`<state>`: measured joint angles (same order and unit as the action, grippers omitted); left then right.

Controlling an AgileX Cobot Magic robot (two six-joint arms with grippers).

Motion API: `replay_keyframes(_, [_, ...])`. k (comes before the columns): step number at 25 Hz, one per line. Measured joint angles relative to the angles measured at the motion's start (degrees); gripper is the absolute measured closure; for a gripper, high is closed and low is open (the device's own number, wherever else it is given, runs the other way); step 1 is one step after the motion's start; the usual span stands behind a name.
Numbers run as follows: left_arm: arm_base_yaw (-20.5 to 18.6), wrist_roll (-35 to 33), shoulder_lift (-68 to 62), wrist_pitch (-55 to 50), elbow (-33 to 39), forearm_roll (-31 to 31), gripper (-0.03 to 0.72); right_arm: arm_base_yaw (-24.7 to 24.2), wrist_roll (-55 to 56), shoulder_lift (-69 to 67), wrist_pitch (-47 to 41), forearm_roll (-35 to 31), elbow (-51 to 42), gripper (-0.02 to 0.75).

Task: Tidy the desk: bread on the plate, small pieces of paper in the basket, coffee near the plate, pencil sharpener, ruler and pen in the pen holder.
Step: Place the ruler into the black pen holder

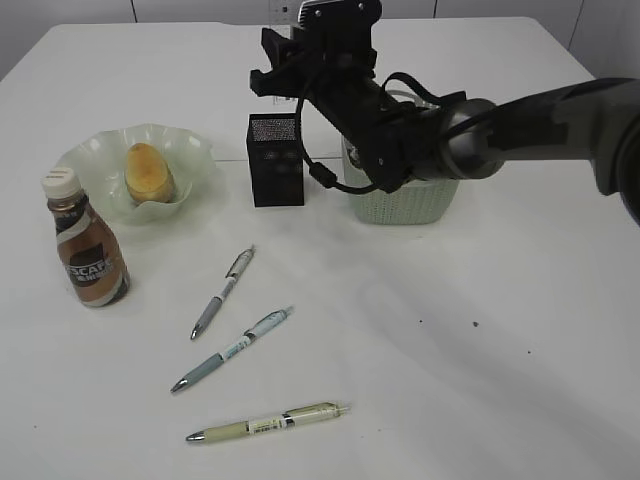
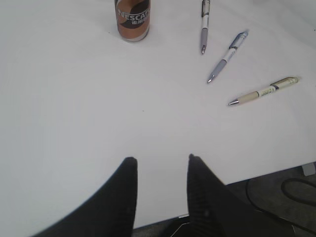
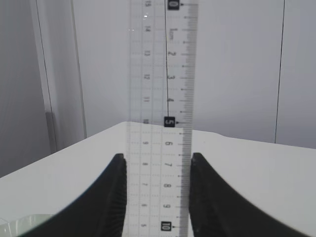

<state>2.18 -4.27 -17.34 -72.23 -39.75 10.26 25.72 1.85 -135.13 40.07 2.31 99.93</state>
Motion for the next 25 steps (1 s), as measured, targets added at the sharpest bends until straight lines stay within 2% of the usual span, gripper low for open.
replay_keyframes(18, [0.0, 0.0, 0.0, -0.09, 0.0, 0.0, 0.435, -0.38, 0.08, -8.3, 0.61, -1.61, 9.62, 0.478])
replay_keyframes(25, [0.0, 0.0, 0.0, -0.09, 0.0, 0.0, 0.435, -0.38, 0.08, -11.37, -2.0, -1.61, 14.46, 0.478])
